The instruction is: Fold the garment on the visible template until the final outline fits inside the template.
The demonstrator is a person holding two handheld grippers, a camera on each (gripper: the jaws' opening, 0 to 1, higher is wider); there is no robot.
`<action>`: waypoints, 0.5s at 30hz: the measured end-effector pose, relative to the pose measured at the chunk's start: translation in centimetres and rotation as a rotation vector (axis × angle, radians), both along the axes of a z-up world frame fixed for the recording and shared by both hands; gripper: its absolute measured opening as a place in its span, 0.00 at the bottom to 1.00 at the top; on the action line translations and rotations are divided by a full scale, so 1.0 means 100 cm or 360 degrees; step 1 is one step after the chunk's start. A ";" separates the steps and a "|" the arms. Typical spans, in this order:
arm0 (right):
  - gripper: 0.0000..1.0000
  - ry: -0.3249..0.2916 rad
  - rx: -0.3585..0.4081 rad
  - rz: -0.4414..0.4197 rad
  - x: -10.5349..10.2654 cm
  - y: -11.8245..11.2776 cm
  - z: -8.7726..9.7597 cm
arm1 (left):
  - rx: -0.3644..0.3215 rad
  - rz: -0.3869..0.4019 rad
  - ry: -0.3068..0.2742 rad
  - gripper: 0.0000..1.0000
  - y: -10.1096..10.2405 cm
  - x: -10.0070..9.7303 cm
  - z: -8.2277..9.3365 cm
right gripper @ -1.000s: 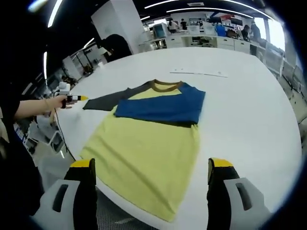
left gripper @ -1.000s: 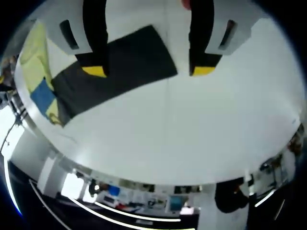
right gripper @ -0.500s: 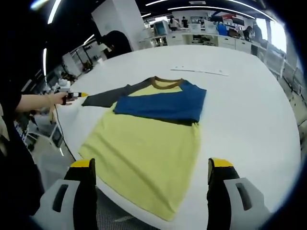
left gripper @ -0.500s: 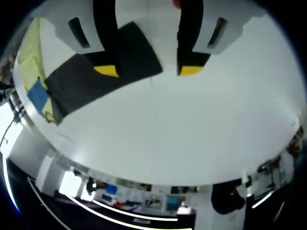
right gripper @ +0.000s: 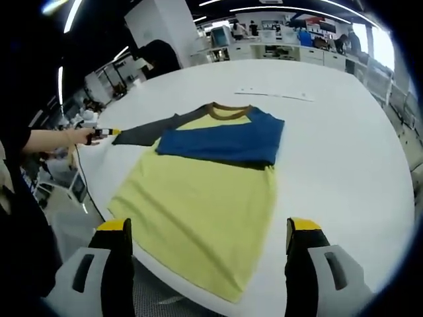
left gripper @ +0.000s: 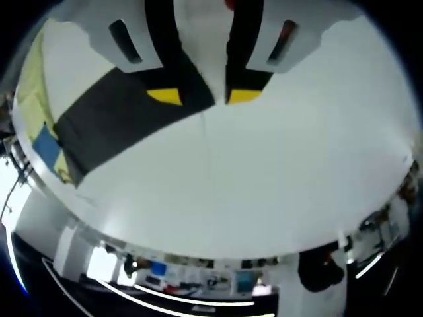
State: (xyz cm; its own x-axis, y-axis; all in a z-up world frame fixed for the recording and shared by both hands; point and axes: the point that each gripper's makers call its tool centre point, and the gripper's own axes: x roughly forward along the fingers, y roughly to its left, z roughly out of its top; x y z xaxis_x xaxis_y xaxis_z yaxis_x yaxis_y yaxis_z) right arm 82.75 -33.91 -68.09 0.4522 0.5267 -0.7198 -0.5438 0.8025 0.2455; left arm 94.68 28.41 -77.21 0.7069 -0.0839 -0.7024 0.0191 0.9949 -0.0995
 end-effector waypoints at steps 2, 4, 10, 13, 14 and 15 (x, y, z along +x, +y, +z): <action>0.96 0.0000 -0.0003 0.0003 0.000 0.000 0.000 | -0.0006 -0.0005 -0.0006 0.18 -0.002 0.001 0.001; 0.96 0.0003 -0.0004 0.0000 0.000 0.000 -0.001 | 0.0007 -0.0016 -0.0002 0.18 -0.002 0.002 0.000; 0.96 0.0013 -0.0009 -0.0001 -0.003 -0.002 -0.001 | 0.0056 -0.0008 0.0011 0.05 0.003 0.002 -0.002; 0.96 0.0016 -0.0011 -0.0006 -0.003 -0.003 -0.002 | 0.0110 -0.0008 0.0024 0.00 0.006 0.003 -0.002; 0.96 0.0017 -0.0012 -0.0006 -0.003 -0.004 -0.002 | 0.0121 -0.0020 0.0022 0.00 0.006 0.004 -0.002; 0.96 0.0018 -0.0013 -0.0007 -0.003 -0.004 -0.002 | 0.0115 -0.0022 0.0022 0.00 0.005 0.004 -0.003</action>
